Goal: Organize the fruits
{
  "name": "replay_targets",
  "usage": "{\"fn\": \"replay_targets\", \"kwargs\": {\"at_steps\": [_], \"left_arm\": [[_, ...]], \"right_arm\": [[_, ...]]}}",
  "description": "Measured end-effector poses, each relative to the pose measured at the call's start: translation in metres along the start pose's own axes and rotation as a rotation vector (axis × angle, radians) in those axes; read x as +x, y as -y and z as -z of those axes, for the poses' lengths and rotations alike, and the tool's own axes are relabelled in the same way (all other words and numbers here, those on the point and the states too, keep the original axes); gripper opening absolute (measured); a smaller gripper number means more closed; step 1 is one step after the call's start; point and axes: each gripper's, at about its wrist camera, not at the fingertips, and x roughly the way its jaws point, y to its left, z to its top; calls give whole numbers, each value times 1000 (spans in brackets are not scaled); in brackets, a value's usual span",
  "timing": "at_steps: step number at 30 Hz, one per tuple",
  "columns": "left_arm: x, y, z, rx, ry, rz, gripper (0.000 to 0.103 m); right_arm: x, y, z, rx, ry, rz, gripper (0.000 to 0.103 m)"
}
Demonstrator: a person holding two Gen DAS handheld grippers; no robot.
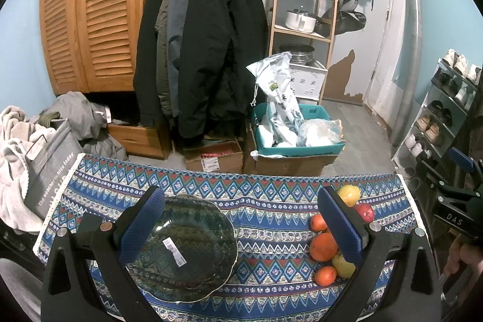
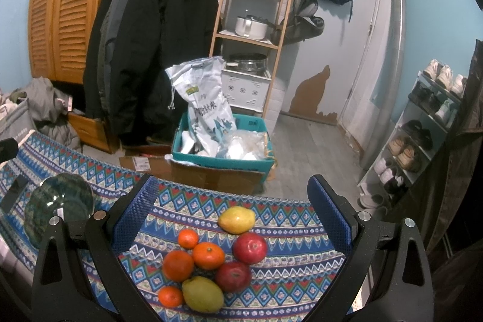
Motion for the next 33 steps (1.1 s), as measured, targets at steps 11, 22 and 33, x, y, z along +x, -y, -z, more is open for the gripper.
{"fn": "replay_targets", "kwargs": {"at_steps": [11,22,33], "left_arm": [[3,3,1,21,-10,2,102],[19,15,7,57,-48,-2,102],[56,45,29,133,-158,21,102]], "right_arm": [[-1,4,7,-1,-5,5,97],[3,12,9,-13,-30,14,97],[30,32,30,6,-158,9,97]]}}
